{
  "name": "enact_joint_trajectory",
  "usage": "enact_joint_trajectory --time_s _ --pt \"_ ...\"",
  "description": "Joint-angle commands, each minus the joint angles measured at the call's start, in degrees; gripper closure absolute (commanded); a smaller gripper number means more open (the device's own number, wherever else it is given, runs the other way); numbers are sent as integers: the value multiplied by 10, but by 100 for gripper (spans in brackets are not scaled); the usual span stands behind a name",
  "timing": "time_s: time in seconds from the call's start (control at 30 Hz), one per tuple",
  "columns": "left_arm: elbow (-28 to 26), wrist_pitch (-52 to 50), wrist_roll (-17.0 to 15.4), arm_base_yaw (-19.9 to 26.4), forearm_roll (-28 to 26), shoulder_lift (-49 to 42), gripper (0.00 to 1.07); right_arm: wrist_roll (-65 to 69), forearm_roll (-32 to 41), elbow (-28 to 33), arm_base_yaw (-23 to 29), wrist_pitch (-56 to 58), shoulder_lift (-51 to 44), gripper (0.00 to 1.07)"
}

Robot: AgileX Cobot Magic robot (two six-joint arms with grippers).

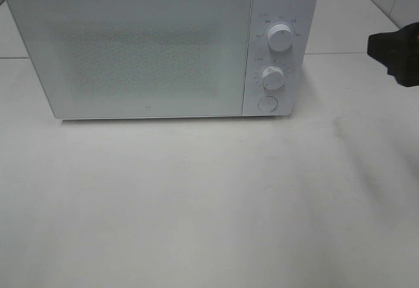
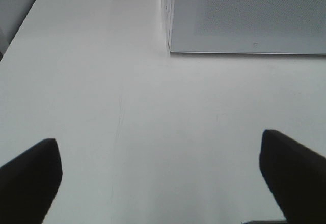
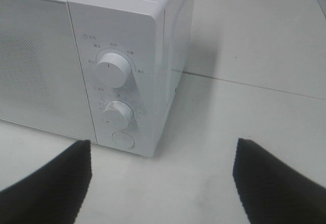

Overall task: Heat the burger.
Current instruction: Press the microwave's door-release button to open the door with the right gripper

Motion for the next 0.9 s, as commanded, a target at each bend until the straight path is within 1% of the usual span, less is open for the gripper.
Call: enact_joint_trajectory --time_s 0.03,0.07,0.1,0.13,0.17,0.2,0.27,0.3,0.37,0.4,0.47,0.5,0.53,0.6,0.63,0.8,0.87,0.9 --pt "0 -7 -2 2 -2 -3 9 0 -6 26 -4 -110 31 32" --pt "0 -7 -2 2 -2 -3 9 0 -6 41 -4 -167 48 32" --pt "0 -7 -2 2 -2 -3 9 0 -6 41 -4 -167 48 32" --pt "0 -7 -2 2 -2 -3 9 0 -6 48 -4 -194 57 32" --pt "0 -7 -2 2 -2 -3 9 0 -5 62 -4 -243 77 32" --pt "0 -7 -2 2 -2 -3 9 0 -5 62 -4 -243 77 32" --pt "0 -7 -2 2 -2 -3 9 -7 -1 84 -4 -314 107 32" --pt "0 -7 -2 2 -2 -3 9 -7 -1 84 -4 -314 107 32" --pt "0 -7 -2 2 -2 -3 9 -25 10 103 -4 -368 136 32" --pt "0 -7 -2 2 -2 -3 9 -25 10 103 -4 -368 136 32" --pt "0 -7 -2 2 -2 -3 9 -41 48 113 -2 -399 170 32" --pt "0 -7 -2 2 -2 -3 9 -41 48 113 -2 -399 170 32" --pt "0 -7 -2 2 -2 -3 9 -59 77 120 -2 -422 188 32" --pt "0 -7 -2 2 -2 -3 9 -63 86 124 -2 -436 195 32" --pt "0 -7 -2 2 -2 -3 9 -67 105 132 -2 -459 213 32" --pt "0 -7 -2 2 -2 -3 9 -69 128 146 -2 -485 237 32" --pt "0 -7 -2 2 -2 -3 9 -83 164 150 22 -497 250 32" --pt "0 -7 -2 2 -2 -3 9 -83 164 150 22 -497 250 32"
